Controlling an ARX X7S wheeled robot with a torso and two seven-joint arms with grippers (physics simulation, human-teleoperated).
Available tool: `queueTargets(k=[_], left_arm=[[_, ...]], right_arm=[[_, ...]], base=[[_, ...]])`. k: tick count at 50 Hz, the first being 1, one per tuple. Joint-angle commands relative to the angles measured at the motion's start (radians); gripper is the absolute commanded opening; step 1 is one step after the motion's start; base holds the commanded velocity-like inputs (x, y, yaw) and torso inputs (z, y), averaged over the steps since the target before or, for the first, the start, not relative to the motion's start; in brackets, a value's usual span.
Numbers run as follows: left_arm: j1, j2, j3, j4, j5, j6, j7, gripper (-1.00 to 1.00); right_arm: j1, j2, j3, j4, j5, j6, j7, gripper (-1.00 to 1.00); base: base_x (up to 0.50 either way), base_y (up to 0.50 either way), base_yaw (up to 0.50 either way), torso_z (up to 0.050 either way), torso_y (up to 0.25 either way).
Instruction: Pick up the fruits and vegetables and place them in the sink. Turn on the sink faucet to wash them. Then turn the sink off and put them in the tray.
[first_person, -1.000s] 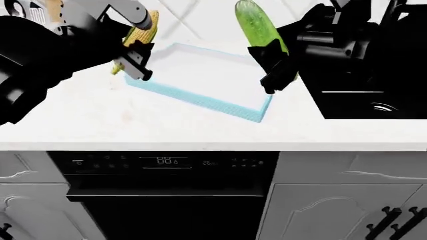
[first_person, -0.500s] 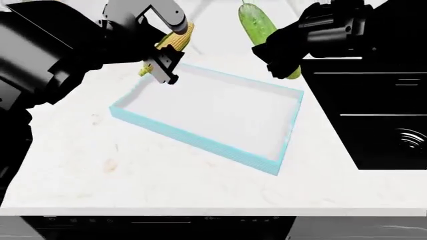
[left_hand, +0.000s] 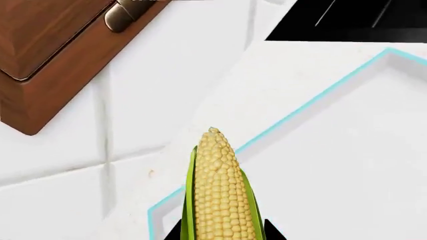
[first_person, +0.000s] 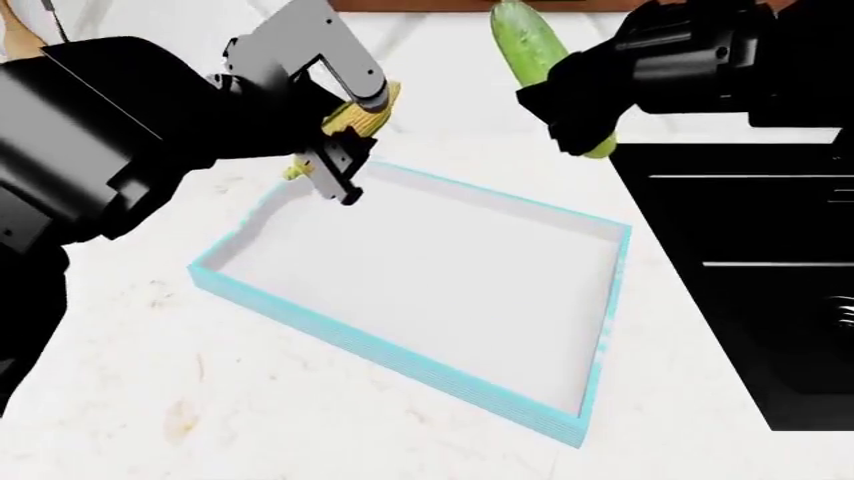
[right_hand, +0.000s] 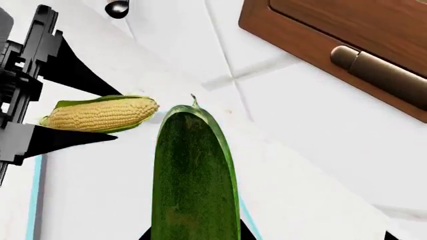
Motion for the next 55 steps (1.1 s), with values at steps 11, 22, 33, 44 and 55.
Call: queueTargets(k=[11,22,33,44,55], left_arm=[[0.153,0.033,0.054,0.076,-0.031,-0.014,-0.045,-1.00],[0.156,0.074,-0.037,0.001,-0.035,0.017,-0.128,1.00],[0.023,0.108,-0.200,-0.249,0.015,0.101,-0.266,1.00],[0.013,0.144,-0.346,-0.340,0.064,0.314,-0.480,1.00],[0.105,0.101,-0.466,-0.100,-0.032,0.255,-0.620,1.00]], right_arm=[[-0.017,0.041,0.059,-0.051,0.034,-0.021,0.074,-1.00],[-0.033,0.051,0.066,-0.074,0.055,-0.015,0.095,-1.00],[-0.053,0.077,0.075,-0.123,0.125,0.029,0.108,-1.00],[-0.143,0.064,0.038,-0.097,0.200,0.086,0.114,-1.00],[-0.160,-0.059,-0.114,0.078,0.037,0.066,-0.091,-1.00]], base=[[0.00,0.00,0.00,0.000,0.001],[0.00,0.00,0.00,0.001,0.000],[0.00,0.00,0.00,0.000,0.000],[0.00,0.00,0.00,0.000,0.001],[0.00,0.00,0.00,0.000,0.000]])
